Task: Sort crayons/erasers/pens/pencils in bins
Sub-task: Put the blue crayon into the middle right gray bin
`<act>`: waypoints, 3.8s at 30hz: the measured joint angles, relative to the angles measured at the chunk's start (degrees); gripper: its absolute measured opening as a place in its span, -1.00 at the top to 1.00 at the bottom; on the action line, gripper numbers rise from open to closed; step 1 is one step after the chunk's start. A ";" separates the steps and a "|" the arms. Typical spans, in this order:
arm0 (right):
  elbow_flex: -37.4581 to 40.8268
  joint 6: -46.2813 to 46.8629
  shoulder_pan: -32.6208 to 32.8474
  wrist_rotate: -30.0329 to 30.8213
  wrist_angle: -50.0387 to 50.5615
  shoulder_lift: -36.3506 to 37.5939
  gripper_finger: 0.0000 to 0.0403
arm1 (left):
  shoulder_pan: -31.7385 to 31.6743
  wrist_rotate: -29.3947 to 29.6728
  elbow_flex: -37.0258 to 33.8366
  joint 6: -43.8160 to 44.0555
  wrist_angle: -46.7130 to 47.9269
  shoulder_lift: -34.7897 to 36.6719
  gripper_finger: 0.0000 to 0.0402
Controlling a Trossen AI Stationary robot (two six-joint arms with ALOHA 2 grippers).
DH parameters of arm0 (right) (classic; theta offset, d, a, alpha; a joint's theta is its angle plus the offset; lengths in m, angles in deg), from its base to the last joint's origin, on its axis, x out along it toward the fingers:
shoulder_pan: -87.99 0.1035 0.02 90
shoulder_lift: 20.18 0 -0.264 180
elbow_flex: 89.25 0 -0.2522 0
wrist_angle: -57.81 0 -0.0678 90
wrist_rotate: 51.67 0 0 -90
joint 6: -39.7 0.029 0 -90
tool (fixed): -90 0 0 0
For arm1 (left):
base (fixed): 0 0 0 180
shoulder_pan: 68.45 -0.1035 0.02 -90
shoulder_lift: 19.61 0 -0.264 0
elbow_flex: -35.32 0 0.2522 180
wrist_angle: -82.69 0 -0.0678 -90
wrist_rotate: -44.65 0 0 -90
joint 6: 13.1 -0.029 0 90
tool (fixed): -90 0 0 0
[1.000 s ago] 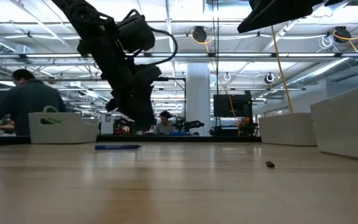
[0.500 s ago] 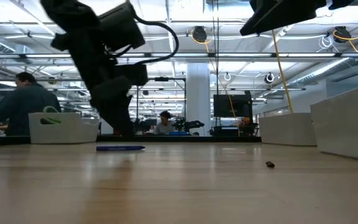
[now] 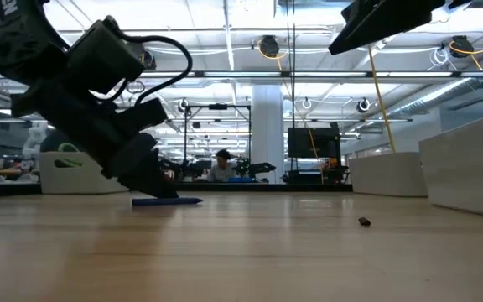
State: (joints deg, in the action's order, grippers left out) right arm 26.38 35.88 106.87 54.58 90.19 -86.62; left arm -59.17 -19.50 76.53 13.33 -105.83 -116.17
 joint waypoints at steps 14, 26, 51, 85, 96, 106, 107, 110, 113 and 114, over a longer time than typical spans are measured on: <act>0.00 1.40 -0.02 -0.02 0.34 0.00 0.16 | 4.19 -4.35 8.55 -4.84 8.17 5.01 0.29; 0.02 1.43 -0.13 -0.04 0.52 0.00 0.16 | 12.45 4.18 10.46 1.62 7.49 -5.88 0.33; -1.00 2.04 1.88 -7.46 4.33 -0.04 0.16 | 13.46 6.97 10.55 8.57 2.90 -12.36 0.81; -25.64 -23.88 -11.34 2.32 -32.62 -4.42 0.16 | -0.79 -5.95 30.08 -35.42 -20.11 16.38 0.81; -25.51 -7.98 -11.61 -10.42 -57.51 -12.01 0.16 | -3.47 -18.65 42.30 -38.59 -14.90 14.57 0.86; -25.53 -6.06 -11.35 -10.36 -56.25 -13.45 0.16 | -2.44 -18.58 42.48 -38.75 -16.46 14.19 0.86; -25.53 -5.75 -11.31 -10.36 -55.74 -13.33 0.16 | -2.41 -18.56 42.48 -38.75 -17.34 14.17 0.85; -25.55 -5.11 -11.32 -10.41 -55.02 -13.32 0.16 | -2.25 -18.56 42.48 -38.75 -20.16 14.17 0.83; -25.54 -4.77 -11.37 -10.34 -54.96 -13.40 0.19 | -2.15 -18.52 42.48 -38.75 -20.93 14.17 0.83; -25.55 -4.76 -11.37 -10.34 -55.12 -13.38 0.22 | -2.12 -18.52 42.48 -38.75 -21.15 14.17 0.83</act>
State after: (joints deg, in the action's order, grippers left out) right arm 0.83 31.12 95.50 44.25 35.07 -99.99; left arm -61.29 -38.02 119.01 -25.42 -126.98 -102.00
